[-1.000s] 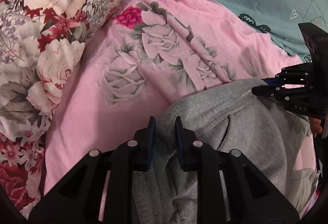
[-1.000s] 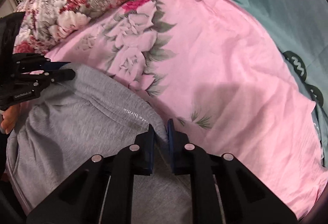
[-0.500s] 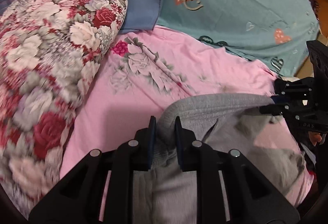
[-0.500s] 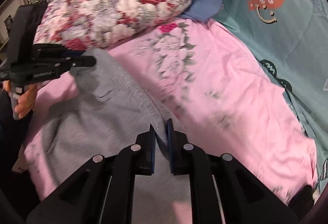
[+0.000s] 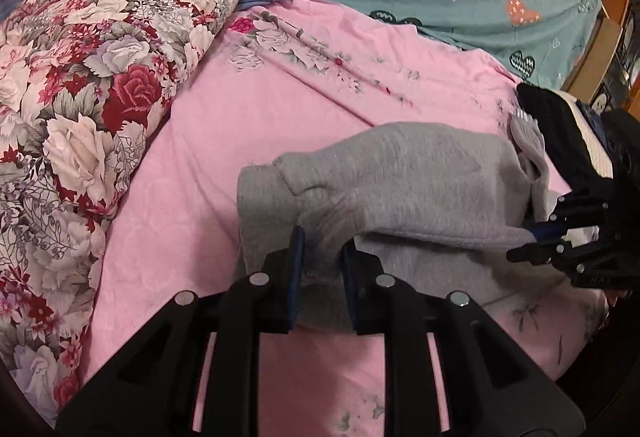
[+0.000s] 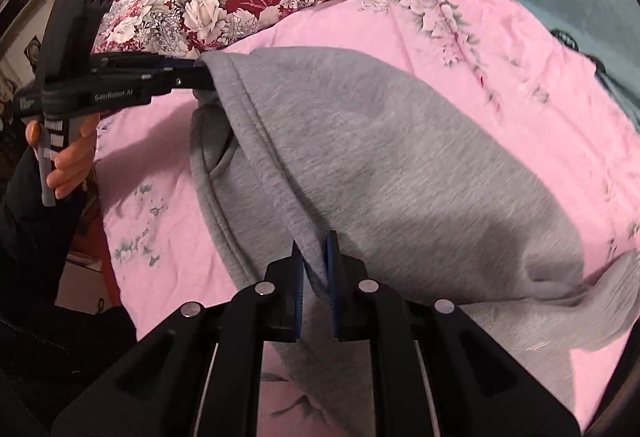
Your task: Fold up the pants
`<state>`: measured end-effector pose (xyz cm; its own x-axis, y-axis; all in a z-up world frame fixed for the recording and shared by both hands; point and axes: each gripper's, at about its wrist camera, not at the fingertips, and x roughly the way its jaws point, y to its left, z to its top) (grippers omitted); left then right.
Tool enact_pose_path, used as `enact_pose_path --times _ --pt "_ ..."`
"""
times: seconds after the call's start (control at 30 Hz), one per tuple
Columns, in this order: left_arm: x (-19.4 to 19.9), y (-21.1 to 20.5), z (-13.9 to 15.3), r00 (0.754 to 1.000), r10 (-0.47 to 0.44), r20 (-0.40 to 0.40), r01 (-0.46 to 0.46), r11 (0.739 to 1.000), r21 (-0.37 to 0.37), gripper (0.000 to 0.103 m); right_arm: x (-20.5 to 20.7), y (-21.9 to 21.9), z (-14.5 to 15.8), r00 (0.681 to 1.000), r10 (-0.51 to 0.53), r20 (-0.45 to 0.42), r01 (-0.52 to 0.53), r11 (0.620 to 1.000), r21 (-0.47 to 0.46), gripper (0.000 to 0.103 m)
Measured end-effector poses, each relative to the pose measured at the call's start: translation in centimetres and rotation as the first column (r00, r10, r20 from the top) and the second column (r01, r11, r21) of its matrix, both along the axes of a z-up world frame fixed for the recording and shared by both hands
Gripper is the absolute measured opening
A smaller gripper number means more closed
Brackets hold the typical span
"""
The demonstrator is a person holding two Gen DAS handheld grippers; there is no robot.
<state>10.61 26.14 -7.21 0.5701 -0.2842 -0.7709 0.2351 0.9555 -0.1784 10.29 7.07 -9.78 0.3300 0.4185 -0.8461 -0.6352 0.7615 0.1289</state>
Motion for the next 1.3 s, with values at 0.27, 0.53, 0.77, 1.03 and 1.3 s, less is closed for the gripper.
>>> enact_pose_path --times 0.27,0.53,0.77,1.03,1.3 --pt "-1.8 -0.5 -0.9 0.999 -0.026 -0.044 0.026 1.0 0.0 0.038 -2.4 -0.9 -1.2 0.998 0.063 -0.026 -0.064 0.997 -0.034 0.011" --pt "-5.6 2.4 0.1 0.983 0.169 -0.064 -0.18 0.95 -0.256 0.071 -1.5 -1.7 -2.1 0.997 0.03 -0.077 -0.03 0.999 0.013 0.011" --pt "-3.8 3.7 -2.9 0.888 0.28 -0.365 -0.439 0.753 -0.49 0.07 -1.7 -1.9 -1.6 0.997 0.034 -0.063 -0.032 0.999 0.035 0.011" --pt "-1.3 4.3 -2.7 0.85 0.331 -0.411 -0.517 0.673 -0.528 0.069 -2.3 -2.3 -1.4 0.998 0.043 -0.039 -0.041 0.998 0.055 0.011" --pt "-0.1 5.2 -3.0 0.828 0.359 -0.432 -0.551 0.665 -0.504 0.069 -2.2 -2.6 -1.6 0.998 0.048 -0.047 -0.044 0.996 0.079 0.011"
